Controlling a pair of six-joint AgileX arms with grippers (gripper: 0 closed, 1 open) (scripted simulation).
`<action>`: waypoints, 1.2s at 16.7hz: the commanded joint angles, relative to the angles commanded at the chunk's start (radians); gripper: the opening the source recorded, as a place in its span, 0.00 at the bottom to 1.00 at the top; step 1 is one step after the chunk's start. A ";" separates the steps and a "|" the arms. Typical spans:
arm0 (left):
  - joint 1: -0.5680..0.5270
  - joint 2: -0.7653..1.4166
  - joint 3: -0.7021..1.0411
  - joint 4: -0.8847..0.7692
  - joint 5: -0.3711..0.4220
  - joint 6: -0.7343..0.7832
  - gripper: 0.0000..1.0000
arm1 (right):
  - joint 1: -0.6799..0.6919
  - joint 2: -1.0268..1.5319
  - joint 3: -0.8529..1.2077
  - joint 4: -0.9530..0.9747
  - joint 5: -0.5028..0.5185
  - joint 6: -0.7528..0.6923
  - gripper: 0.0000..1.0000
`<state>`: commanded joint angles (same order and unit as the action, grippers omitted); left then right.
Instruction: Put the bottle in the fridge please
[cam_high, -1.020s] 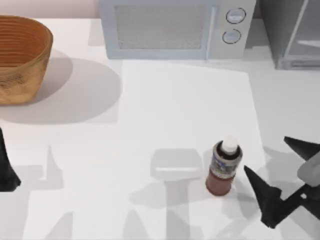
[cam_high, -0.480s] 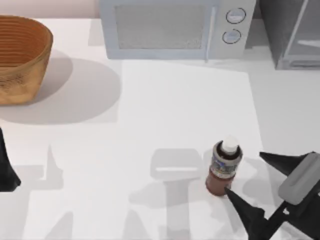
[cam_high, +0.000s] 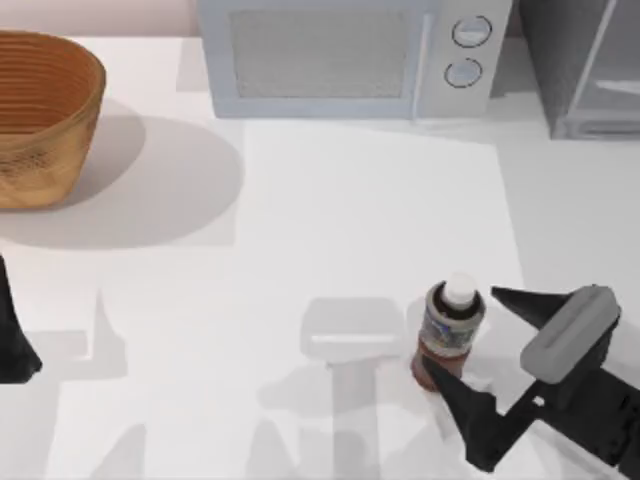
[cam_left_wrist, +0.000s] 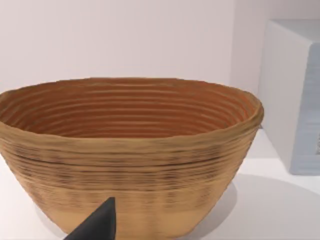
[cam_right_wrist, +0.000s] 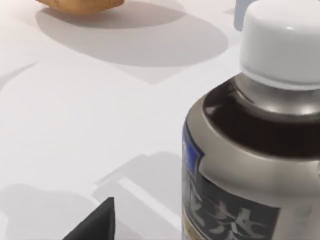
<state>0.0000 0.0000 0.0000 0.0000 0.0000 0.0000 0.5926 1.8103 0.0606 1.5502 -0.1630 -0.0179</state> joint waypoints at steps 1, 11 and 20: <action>0.000 0.000 0.000 0.000 0.000 0.000 1.00 | 0.009 0.031 0.038 -0.004 0.010 0.002 1.00; 0.000 0.000 0.000 0.000 0.000 0.000 1.00 | 0.032 0.102 0.118 -0.016 0.033 0.006 0.78; 0.000 0.000 0.000 0.000 0.000 0.000 1.00 | 0.032 0.102 0.118 -0.016 0.033 0.006 0.10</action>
<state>0.0000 0.0000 0.0000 0.0000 0.0000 0.0000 0.6244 1.9119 0.1781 1.5343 -0.1301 -0.0117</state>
